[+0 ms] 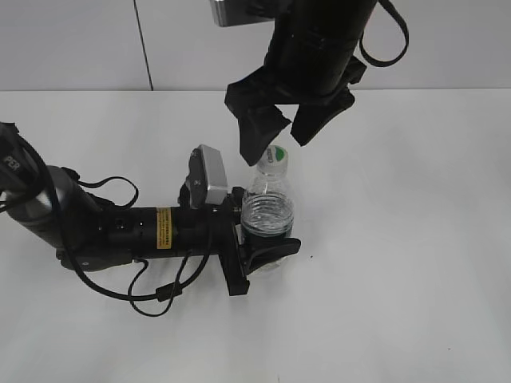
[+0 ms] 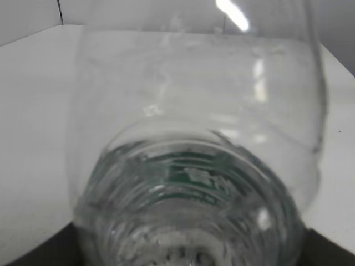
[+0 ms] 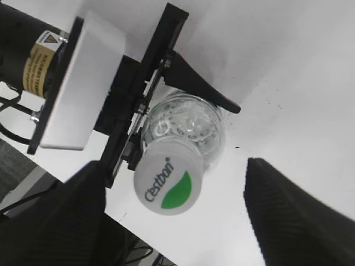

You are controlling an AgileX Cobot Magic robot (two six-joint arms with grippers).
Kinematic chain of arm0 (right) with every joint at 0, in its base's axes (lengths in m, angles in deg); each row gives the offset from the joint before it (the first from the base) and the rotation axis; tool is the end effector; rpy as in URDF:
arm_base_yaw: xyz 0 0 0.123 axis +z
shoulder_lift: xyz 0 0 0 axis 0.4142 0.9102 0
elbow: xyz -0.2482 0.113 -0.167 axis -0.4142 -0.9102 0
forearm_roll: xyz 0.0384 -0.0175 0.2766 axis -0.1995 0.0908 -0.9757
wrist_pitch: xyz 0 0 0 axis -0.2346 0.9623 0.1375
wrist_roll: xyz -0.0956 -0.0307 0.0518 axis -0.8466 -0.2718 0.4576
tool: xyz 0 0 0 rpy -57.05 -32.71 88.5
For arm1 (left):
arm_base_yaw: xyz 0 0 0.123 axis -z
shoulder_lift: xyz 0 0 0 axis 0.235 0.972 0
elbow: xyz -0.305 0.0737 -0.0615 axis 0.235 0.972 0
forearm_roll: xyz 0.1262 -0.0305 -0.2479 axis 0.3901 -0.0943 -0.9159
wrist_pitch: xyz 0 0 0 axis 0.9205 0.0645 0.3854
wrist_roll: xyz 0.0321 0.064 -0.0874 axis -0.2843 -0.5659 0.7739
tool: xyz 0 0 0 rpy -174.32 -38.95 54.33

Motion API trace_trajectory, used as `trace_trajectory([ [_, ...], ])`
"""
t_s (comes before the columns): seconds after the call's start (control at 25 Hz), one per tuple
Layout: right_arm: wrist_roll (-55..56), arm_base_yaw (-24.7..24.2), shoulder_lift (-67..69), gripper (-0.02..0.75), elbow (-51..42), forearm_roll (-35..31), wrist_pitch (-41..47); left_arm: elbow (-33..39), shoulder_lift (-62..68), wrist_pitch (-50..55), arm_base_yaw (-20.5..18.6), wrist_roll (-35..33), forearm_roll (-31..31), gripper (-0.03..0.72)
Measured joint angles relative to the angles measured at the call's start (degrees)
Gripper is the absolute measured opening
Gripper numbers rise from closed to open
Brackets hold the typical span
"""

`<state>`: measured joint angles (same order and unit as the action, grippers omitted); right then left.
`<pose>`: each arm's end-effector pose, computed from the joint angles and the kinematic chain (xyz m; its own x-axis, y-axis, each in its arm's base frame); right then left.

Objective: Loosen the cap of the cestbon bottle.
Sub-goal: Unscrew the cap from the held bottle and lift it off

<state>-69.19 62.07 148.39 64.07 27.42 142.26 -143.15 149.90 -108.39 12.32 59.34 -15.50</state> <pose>0.3437 0.2913 0.2856 -0.7273 -0.6409 -0.2454 -0.6828 0.7116 0.1652 0.3255 -0.2575 0.0484 -0.0404 0.2059 -0.9777 0.9844 0.1757 -0.0036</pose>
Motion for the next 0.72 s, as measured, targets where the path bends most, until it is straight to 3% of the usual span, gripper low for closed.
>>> trace_trajectory([
  [0.72, 0.0, 0.0, 1.8, 0.59, 0.0, 0.1, 0.0, 0.0, 0.0, 0.0, 0.0, 0.0, 0.0, 0.4],
])
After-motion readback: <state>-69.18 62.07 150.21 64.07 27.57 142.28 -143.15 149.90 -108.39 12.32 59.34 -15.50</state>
